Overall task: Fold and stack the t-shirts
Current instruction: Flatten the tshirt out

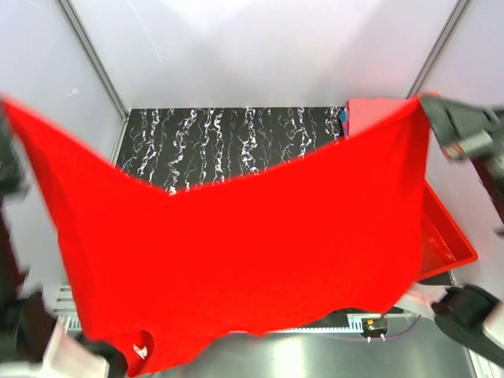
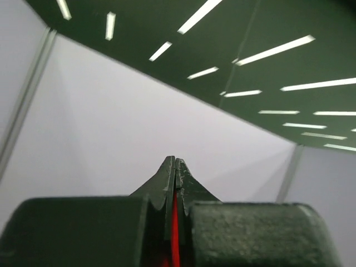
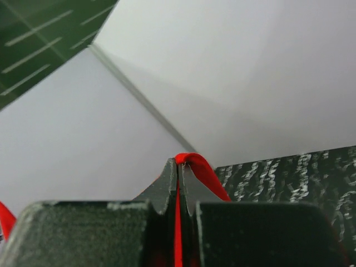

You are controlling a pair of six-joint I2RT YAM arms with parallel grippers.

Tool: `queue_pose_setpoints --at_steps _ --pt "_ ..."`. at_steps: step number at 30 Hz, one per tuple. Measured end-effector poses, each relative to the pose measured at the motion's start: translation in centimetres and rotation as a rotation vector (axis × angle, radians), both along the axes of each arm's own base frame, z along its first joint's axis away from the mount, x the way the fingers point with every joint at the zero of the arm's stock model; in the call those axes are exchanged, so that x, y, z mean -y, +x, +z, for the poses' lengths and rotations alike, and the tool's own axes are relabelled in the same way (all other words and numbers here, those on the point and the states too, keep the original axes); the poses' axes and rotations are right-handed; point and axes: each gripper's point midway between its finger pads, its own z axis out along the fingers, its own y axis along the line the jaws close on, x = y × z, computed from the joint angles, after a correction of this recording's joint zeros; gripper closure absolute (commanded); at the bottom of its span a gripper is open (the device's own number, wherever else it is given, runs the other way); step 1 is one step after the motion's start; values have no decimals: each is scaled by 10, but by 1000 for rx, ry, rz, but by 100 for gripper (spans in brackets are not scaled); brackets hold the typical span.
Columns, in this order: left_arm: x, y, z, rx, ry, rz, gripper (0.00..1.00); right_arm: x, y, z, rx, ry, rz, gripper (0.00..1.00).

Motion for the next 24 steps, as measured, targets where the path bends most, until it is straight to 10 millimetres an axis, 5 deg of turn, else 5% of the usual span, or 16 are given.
queue_pose_setpoints --at_steps 3,6,8,11,14,16,20,24 --pt "-14 89 -13 -151 24 71 100 -21 56 7 -25 -73 -104 100" --pt "-24 190 -40 -317 57 111 100 -51 121 -10 -79 -176 -196 100" --pt "-30 257 -84 -464 81 122 100 -73 167 -46 -153 -269 -226 100" --pt "-36 332 -182 -717 111 121 100 -96 223 -131 -308 -404 -237 100" --pt "-39 364 -271 -907 128 115 100 -101 260 -230 -479 -489 -229 100" --pt "-42 375 -317 -988 139 122 100 -98 275 -276 -551 -490 -229 100" --pt "-49 400 -381 -1081 157 149 100 -93 320 -354 -657 -438 -221 100" --pt "-54 452 -433 -1140 173 148 100 -108 386 -415 -684 -378 -147 100"
